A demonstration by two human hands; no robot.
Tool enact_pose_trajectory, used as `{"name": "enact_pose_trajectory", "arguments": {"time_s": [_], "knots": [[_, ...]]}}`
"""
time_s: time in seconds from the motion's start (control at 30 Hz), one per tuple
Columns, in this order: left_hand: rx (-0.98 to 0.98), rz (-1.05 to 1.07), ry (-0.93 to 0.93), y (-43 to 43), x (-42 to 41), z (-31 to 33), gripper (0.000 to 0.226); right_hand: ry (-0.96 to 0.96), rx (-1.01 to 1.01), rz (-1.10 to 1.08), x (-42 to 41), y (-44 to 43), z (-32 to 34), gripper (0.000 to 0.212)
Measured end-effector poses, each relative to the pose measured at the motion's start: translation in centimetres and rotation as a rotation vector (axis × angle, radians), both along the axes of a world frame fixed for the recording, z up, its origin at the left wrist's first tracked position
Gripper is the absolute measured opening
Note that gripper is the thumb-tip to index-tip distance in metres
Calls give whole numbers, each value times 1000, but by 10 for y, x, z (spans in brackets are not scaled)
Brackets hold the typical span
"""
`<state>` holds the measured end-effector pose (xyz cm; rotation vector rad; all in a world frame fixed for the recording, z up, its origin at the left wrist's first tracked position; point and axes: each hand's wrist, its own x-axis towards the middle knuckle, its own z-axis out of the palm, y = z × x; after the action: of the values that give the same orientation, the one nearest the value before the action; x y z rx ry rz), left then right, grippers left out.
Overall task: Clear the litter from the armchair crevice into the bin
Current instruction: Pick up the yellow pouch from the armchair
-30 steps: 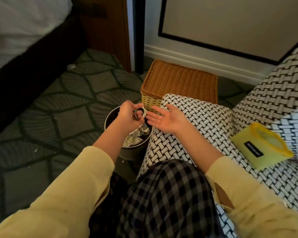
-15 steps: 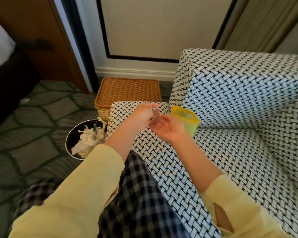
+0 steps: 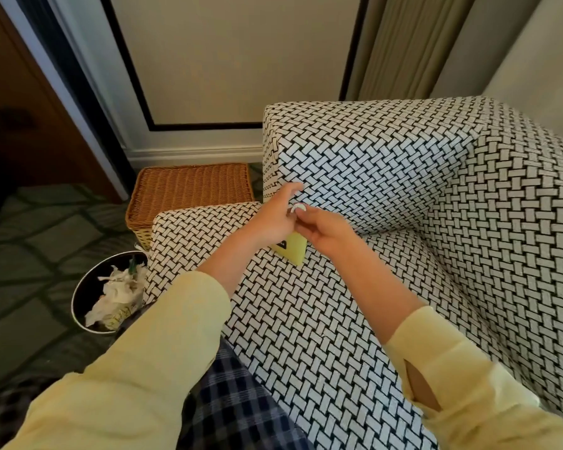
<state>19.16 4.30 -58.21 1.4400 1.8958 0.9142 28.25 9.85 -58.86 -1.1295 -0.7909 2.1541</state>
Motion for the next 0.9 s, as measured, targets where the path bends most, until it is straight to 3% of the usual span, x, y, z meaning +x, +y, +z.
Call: {"name": "enact_pose_trajectory", "arguments": {"time_s": [0.07,0.17,0.27,0.37,0.43,0.6,0.77,0.9], "knots": [[-43,47,120,1,-3,-6,51,-130,113,2,0,9,3,33],[-253,34,562,-6,-4,-19,60,-378,285,89,1,20,7,25],[-335,-35,735,-12,-3,-32,50,-628,565,266,-1,23,8,24],[-300,-22,738,-12,-5,-35,34,-866,950,424,-7,24,4,25],[-260,-20,734,-13,-8,-34,30,-934,1074,483,-11,24,0,25],[-211,-20,740,-18,-16,-30,24,-900,1175,490,-22,19,-4,17],[-141,50,662,-21,-12,-33,24,-1023,1280,769,-18,18,-11,25],[-115,135,488,-17,-14,-35,25,-796,1149,499,0,21,-12,41]]}}
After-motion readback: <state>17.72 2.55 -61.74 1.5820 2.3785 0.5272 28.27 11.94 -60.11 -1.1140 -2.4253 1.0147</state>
